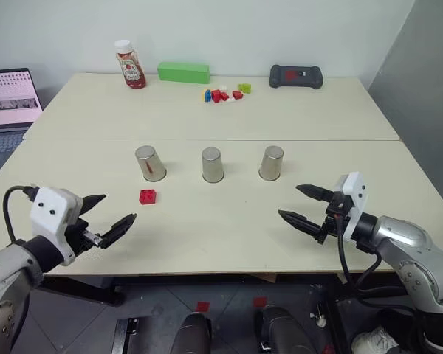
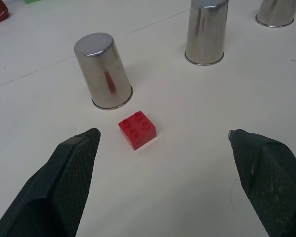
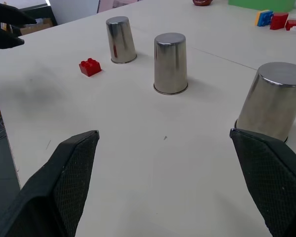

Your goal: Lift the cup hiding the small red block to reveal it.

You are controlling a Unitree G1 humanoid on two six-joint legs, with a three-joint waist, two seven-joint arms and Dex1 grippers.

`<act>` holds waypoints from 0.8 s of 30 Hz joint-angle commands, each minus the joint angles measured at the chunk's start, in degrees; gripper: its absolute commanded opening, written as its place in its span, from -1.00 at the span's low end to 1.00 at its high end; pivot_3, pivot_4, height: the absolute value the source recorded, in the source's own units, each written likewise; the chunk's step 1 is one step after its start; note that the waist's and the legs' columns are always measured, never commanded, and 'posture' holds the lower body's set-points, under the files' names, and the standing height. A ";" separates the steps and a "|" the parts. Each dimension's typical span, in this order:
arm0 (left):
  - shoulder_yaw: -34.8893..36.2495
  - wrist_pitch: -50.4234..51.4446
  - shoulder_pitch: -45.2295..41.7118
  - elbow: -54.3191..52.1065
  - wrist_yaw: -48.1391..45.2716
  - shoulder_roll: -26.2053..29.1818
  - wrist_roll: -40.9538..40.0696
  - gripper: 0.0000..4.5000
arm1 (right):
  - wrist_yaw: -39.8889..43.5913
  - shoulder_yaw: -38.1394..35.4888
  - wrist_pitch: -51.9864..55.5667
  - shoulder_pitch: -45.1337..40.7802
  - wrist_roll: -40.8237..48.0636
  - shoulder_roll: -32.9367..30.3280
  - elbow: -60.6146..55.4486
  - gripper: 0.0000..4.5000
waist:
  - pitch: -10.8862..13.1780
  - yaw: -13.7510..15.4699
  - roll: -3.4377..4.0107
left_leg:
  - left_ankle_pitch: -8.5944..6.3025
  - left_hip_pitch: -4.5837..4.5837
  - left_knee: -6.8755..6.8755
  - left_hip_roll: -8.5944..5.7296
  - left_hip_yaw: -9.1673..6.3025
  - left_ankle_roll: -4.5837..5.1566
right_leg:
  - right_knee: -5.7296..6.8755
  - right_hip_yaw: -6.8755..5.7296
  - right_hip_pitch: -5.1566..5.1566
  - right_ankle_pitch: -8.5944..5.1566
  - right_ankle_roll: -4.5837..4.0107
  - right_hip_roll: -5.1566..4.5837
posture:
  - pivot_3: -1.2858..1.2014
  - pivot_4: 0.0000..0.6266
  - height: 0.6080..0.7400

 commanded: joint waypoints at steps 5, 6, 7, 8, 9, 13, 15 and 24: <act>1.27 -0.41 -0.89 -0.35 0.87 0.95 0.29 0.96 | 1.99 -1.02 -3.91 -0.04 -1.11 -0.31 1.30 1.00 | 0.00 0.01 0.00 | 0.00 -0.01 -0.02 0.00 -0.01 0.00 | 0.00 -0.01 -0.01 0.00 0.00 0.00 | 0.03 -0.52 1.00; 1.29 -0.50 -0.94 -0.33 0.89 0.88 0.28 0.96 | 2.20 -0.95 -4.32 0.08 -1.30 -0.28 1.55 1.00 | 0.00 0.01 0.00 | 0.00 -0.01 -0.02 0.00 0.00 0.00 | 0.00 -0.01 -0.01 0.00 0.00 0.00 | 0.03 -0.52 1.00; 1.31 -0.18 -0.98 -0.31 1.02 0.93 0.19 0.96 | 2.33 -0.88 -4.65 0.11 -1.48 -0.17 1.82 1.00 | 0.00 0.00 0.00 | 0.00 -0.01 -0.02 0.00 0.00 0.00 | 0.00 0.00 -0.01 0.00 0.00 0.00 | 0.03 -0.52 1.00; 1.28 0.35 -0.93 -0.35 1.02 1.15 0.04 0.96 | 2.47 -0.81 -5.01 0.09 -1.68 -0.10 2.10 1.00 | 0.00 0.00 0.00 | 0.00 0.00 -0.01 0.00 0.00 0.00 | 0.00 0.00 -0.01 0.00 0.00 0.00 | 0.03 -0.52 1.00; 1.27 0.67 -0.92 -0.38 1.00 1.30 -0.12 0.96 | 2.59 -0.75 -5.23 0.04 -1.82 -0.02 2.29 1.00 | 0.00 0.00 0.00 | 0.00 0.00 -0.01 0.00 0.00 0.00 | 0.00 0.00 -0.01 0.00 0.00 0.00 | 0.03 -0.52 1.00; 1.31 0.79 -1.31 -0.64 1.35 1.06 -0.11 0.96 | 3.12 -0.62 -5.75 -0.05 -2.18 0.09 2.74 1.00 | 0.00 0.00 0.00 | 0.00 0.00 -0.01 0.00 -0.01 0.00 | 0.00 -0.01 -0.01 0.00 0.00 0.00 | 0.03 -0.52 1.00; 1.52 0.78 -1.15 -0.94 1.41 0.88 -0.20 0.96 | 3.27 -0.64 -5.85 -0.07 -2.13 0.01 2.84 1.00 | 0.00 0.00 0.00 | 0.00 0.00 -0.01 0.00 -0.01 0.00 | 0.00 -0.01 0.00 0.00 0.00 0.00 | 0.03 -0.52 1.00; 3.60 2.30 0.25 -2.66 2.00 -0.04 -1.38 0.96 | 3.67 -0.43 -5.17 -0.08 -1.88 -0.02 2.23 1.00 | 0.00 0.00 0.00 | 0.00 0.00 -0.01 0.01 -0.02 0.00 | 0.00 -0.02 -0.01 0.00 0.00 0.00 | 0.03 -0.52 1.00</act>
